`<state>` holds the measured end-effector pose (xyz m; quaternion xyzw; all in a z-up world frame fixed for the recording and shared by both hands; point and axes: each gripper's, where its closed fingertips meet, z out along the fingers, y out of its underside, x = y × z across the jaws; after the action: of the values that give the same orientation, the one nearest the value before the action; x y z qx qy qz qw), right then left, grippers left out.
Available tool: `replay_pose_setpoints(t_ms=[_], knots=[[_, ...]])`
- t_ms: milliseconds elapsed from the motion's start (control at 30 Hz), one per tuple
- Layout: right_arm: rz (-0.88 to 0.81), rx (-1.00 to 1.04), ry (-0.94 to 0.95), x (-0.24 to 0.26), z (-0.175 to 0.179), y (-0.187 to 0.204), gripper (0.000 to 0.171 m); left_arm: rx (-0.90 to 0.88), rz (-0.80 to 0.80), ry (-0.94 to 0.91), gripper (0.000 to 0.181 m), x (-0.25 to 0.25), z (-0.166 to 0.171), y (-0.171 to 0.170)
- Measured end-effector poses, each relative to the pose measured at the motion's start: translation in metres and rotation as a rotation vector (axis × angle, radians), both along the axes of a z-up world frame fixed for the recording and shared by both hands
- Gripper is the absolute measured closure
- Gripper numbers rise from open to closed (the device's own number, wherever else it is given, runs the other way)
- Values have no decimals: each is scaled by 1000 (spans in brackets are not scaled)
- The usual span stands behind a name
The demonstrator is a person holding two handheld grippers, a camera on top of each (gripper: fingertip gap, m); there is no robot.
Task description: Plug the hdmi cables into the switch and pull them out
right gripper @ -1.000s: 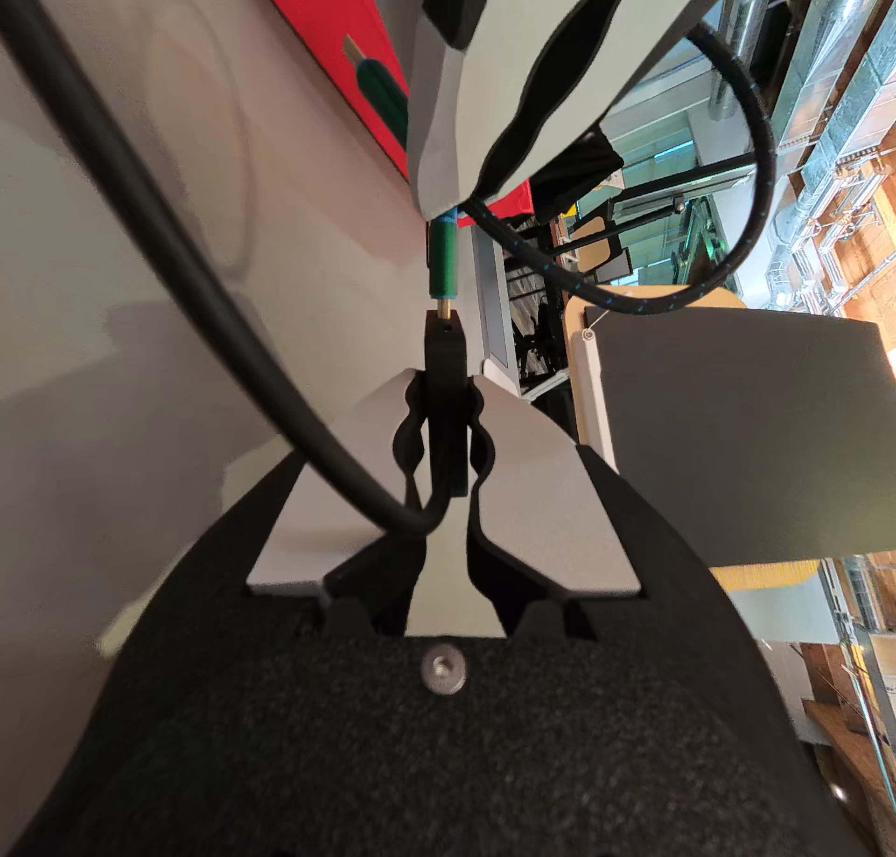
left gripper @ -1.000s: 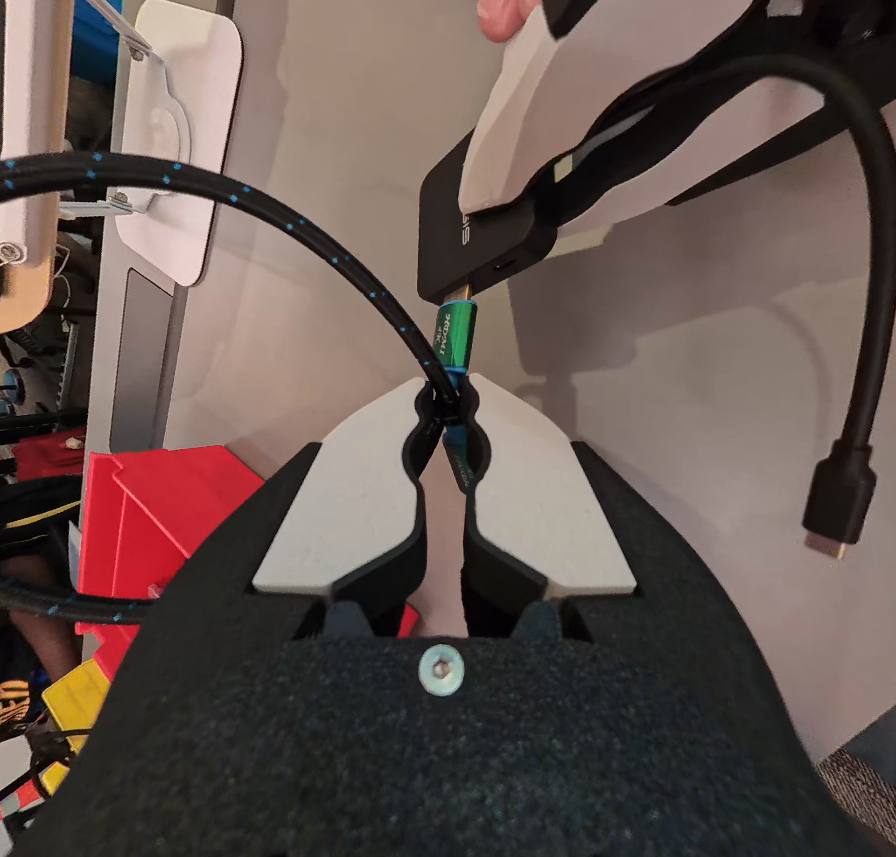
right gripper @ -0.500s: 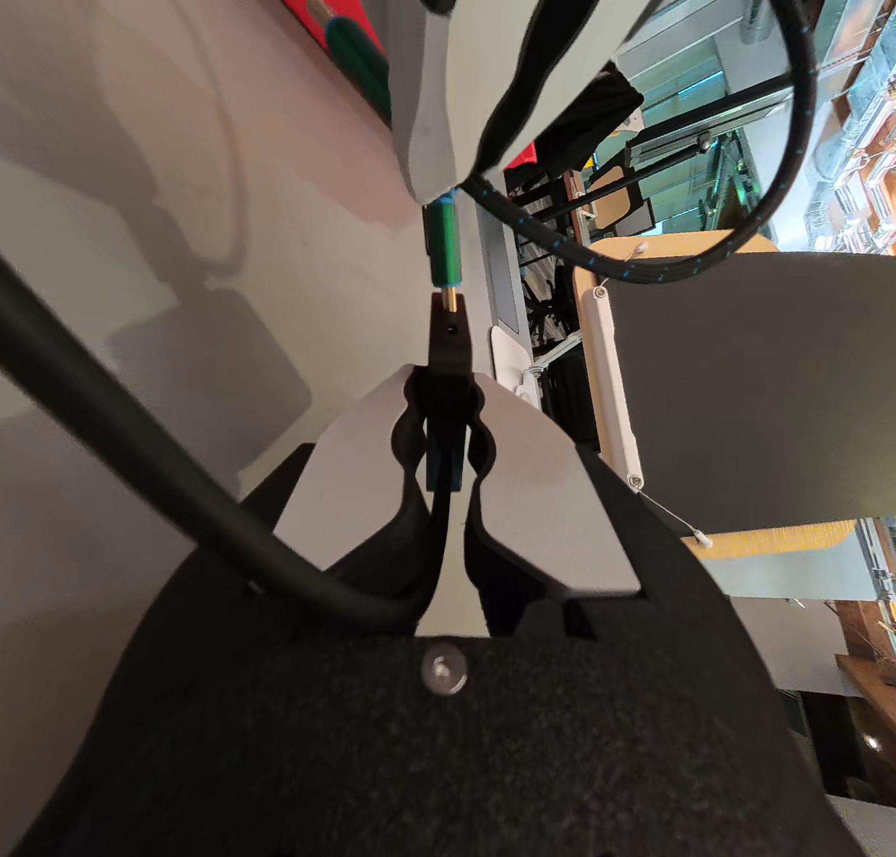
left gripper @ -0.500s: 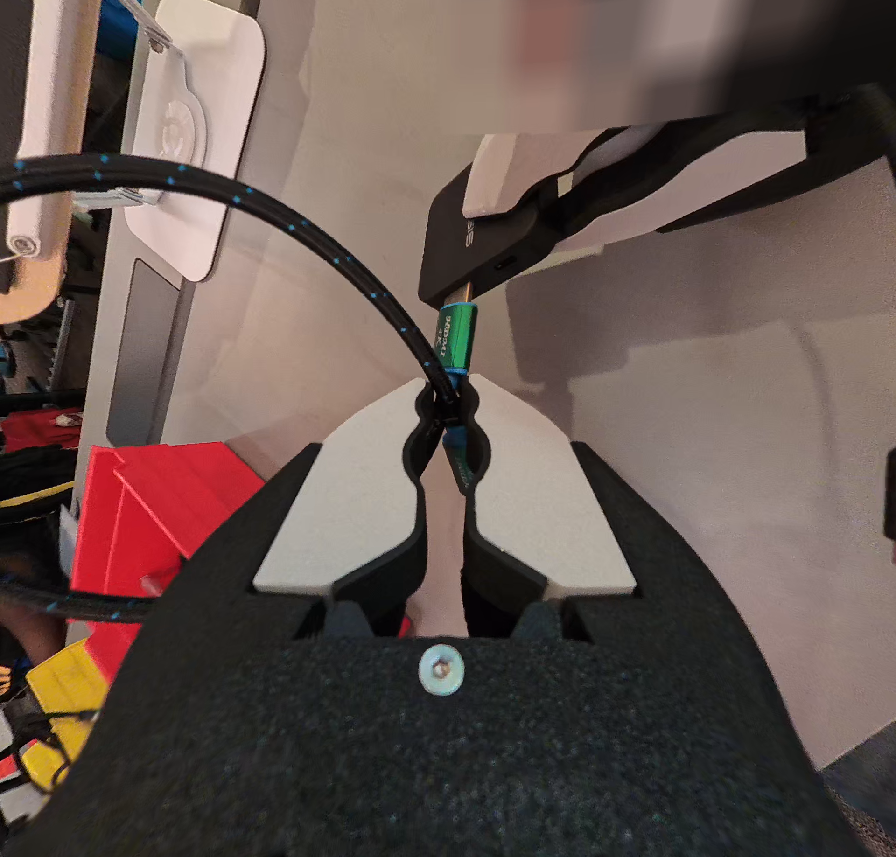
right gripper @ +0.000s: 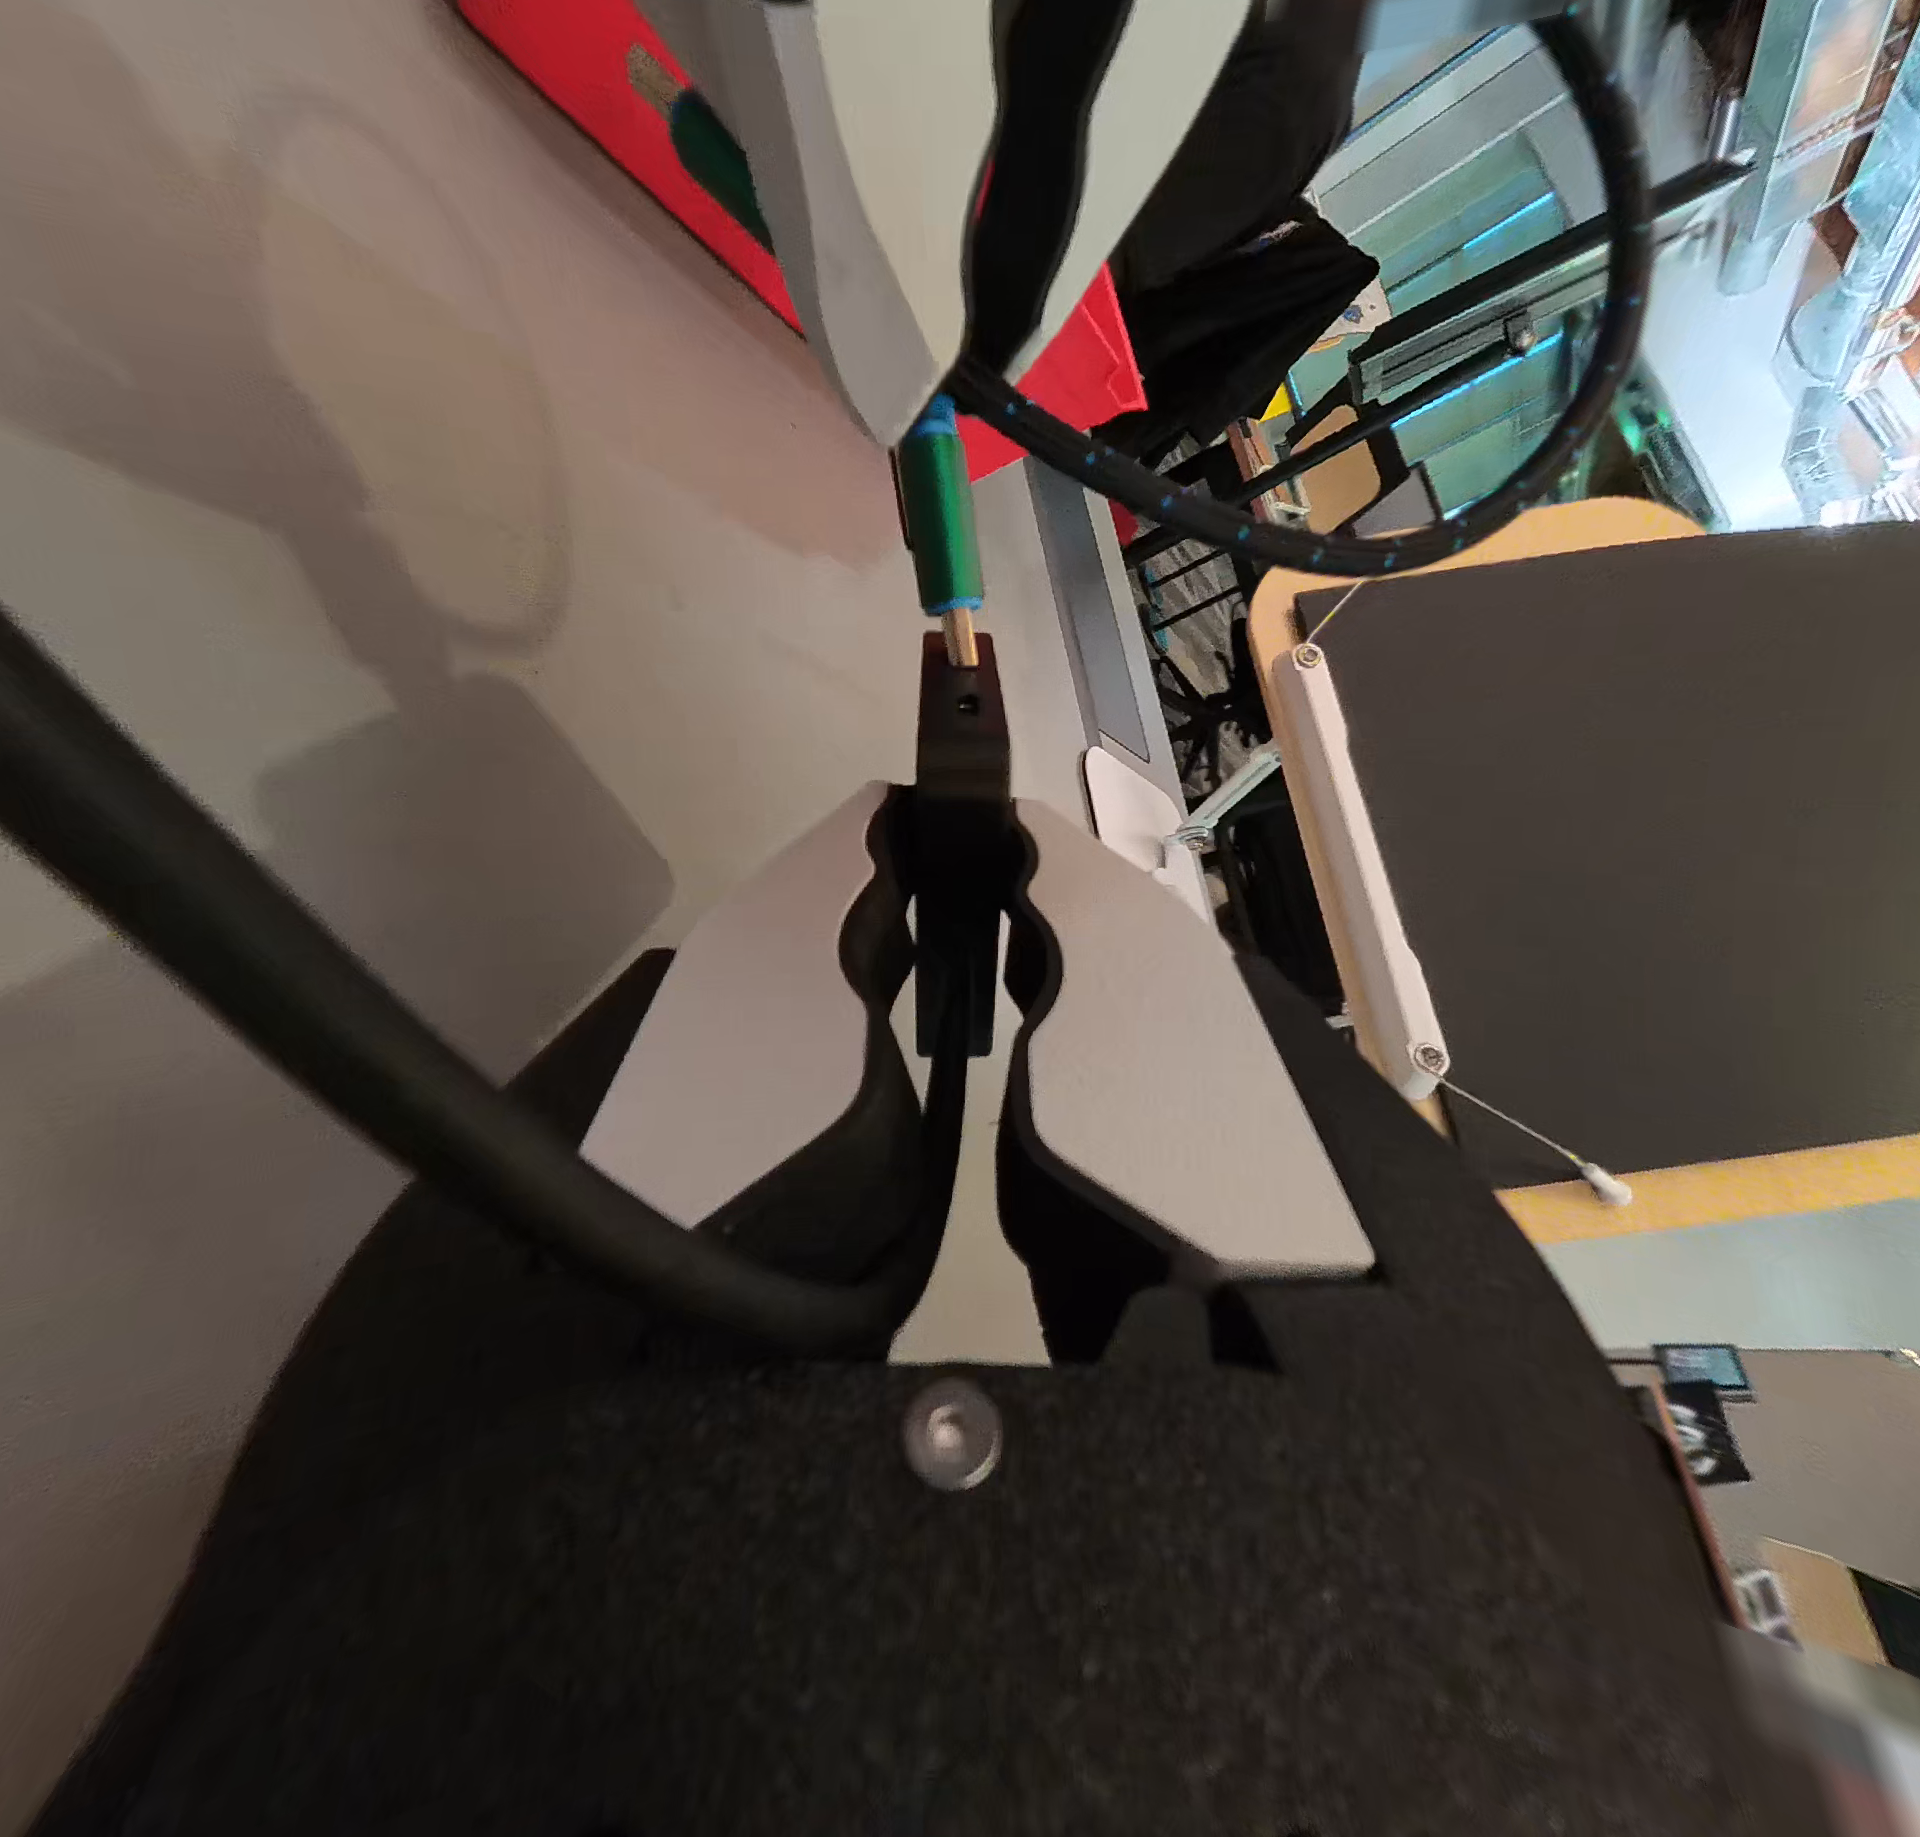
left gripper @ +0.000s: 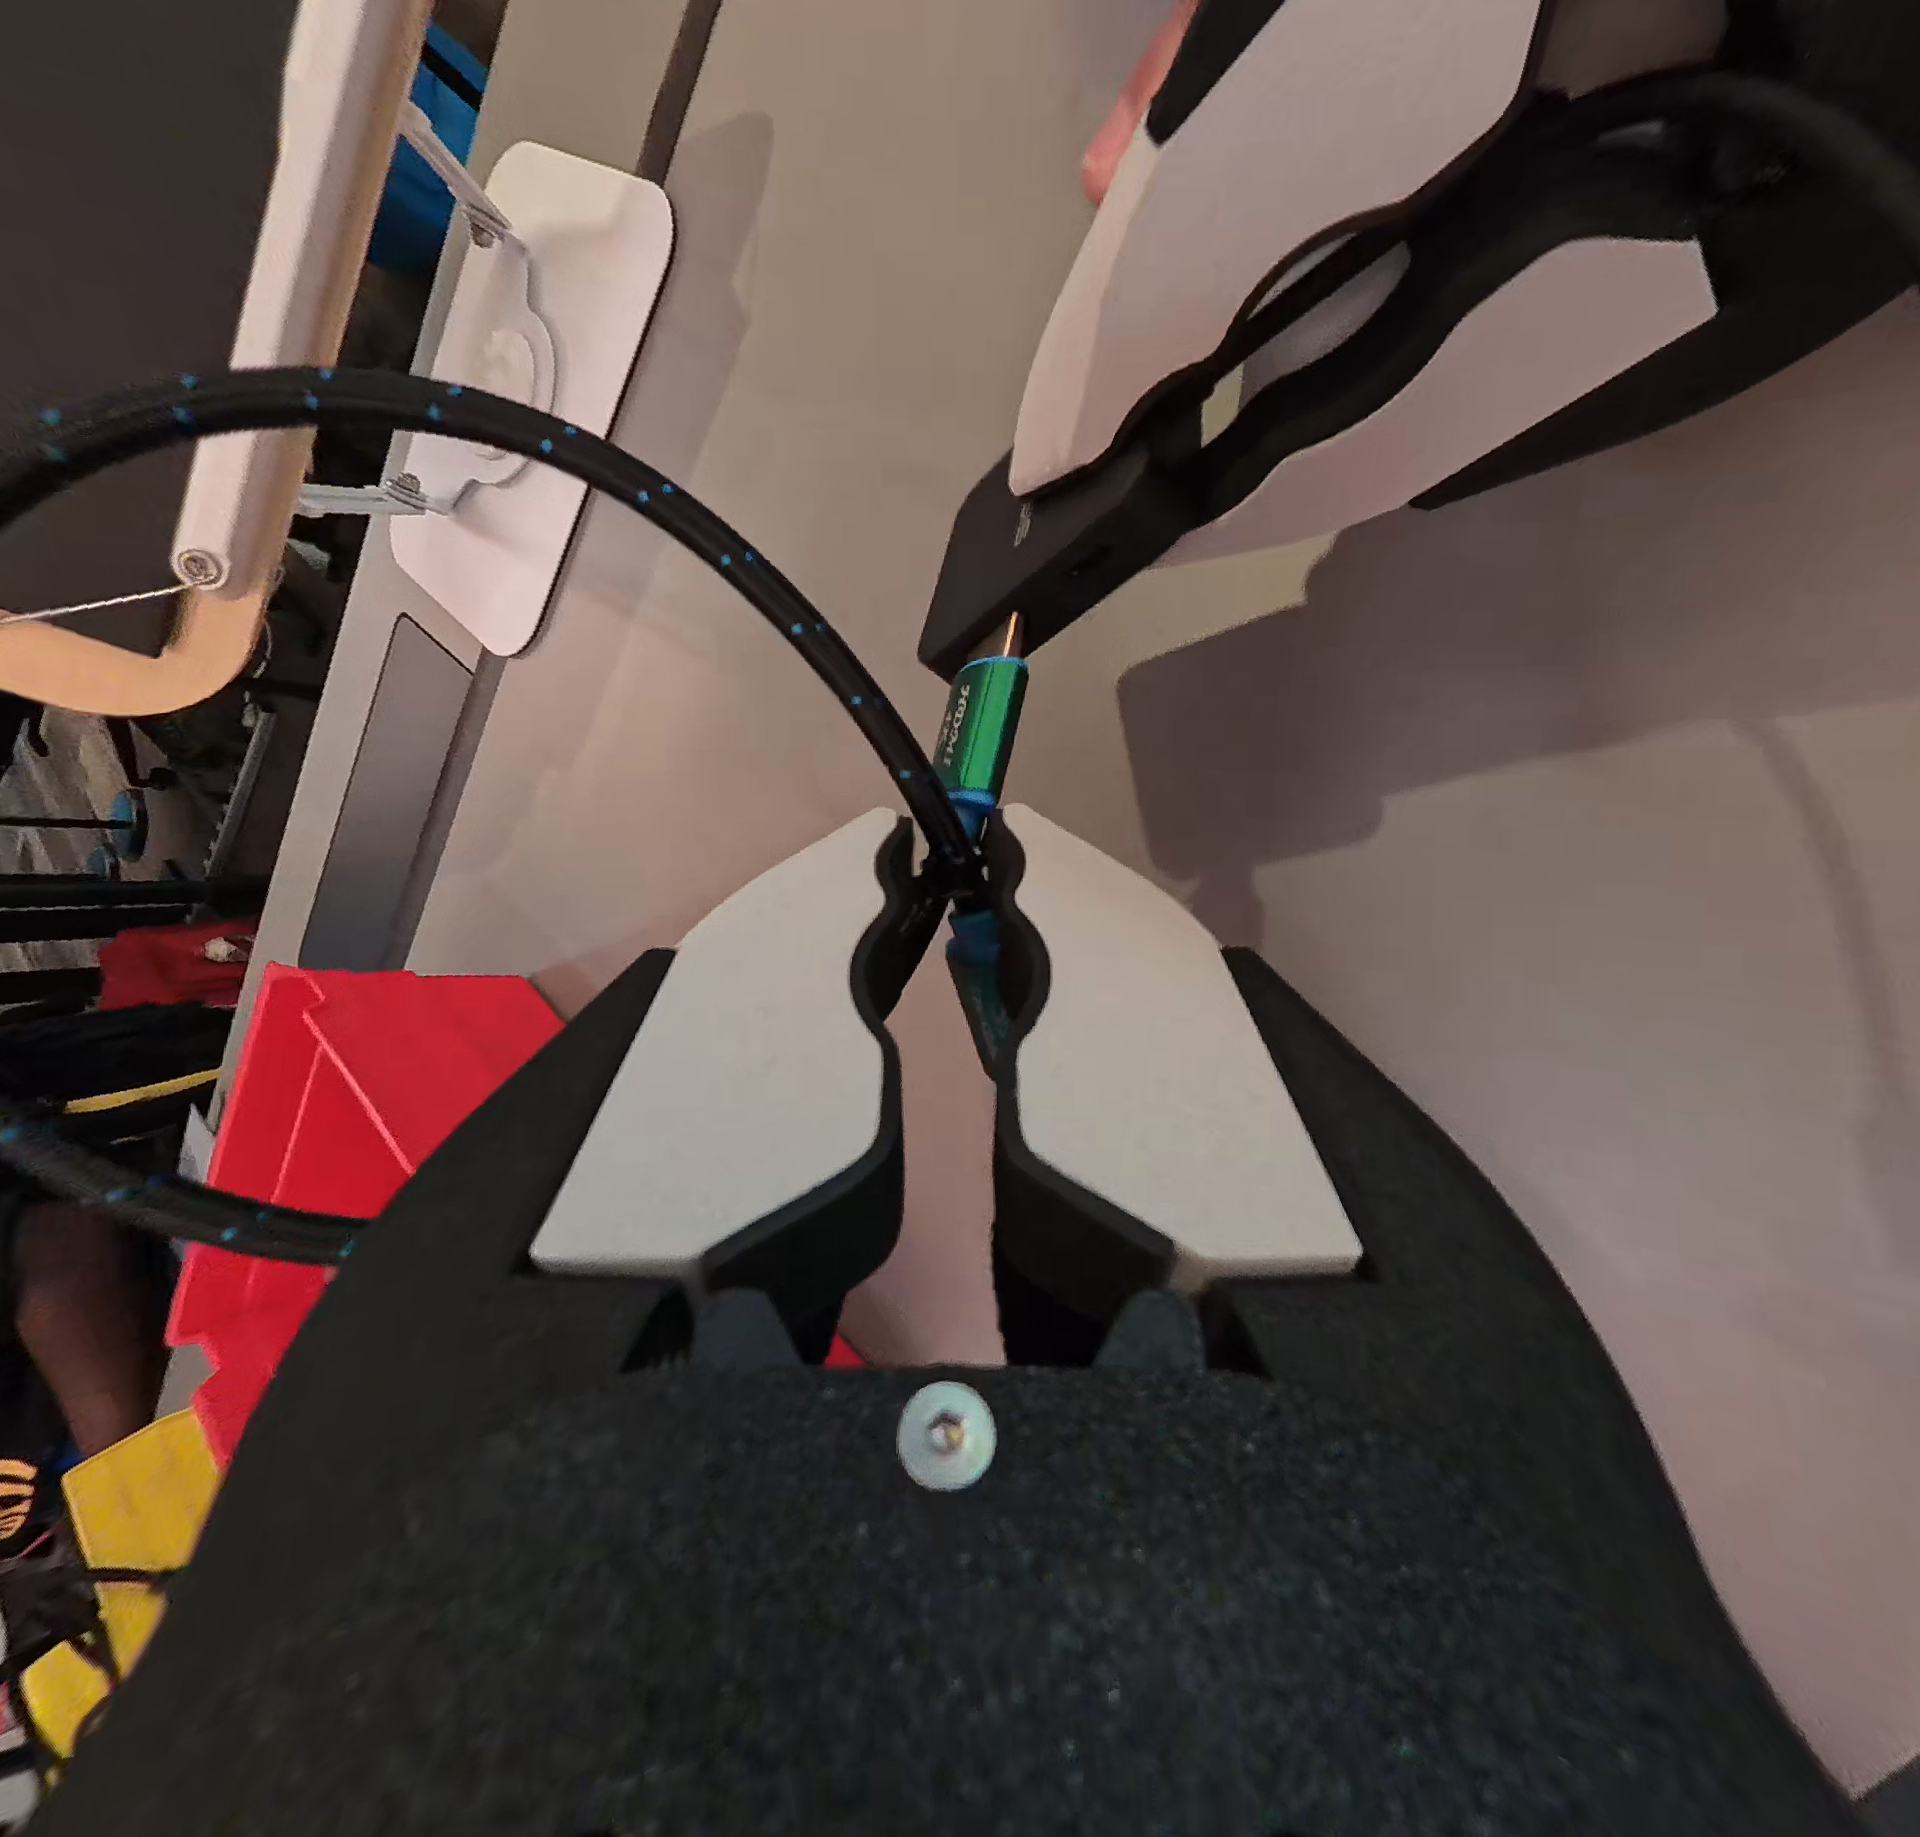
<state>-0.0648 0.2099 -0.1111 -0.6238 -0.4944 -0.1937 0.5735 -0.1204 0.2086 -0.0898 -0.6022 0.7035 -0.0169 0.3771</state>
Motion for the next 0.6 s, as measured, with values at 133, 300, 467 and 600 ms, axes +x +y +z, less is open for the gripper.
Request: replay_pose_setpoints(t_ms=[133, 300, 467, 600], knots=[[10, -26, 68, 0, 2, 0, 157, -17, 8, -40, 164, 1, 7, 1], [0, -26, 74, 1, 2, 1, 156, 22, -15, -53, 168, 5, 11, -3], [-18, -35, 67, 5, 0, 3, 157, 29, -16, -34, 172, 7, 6, -5], [-27, -41, 77, 9, 0, 4, 157, 33, 10, -56, 173, 3, 9, -1]])
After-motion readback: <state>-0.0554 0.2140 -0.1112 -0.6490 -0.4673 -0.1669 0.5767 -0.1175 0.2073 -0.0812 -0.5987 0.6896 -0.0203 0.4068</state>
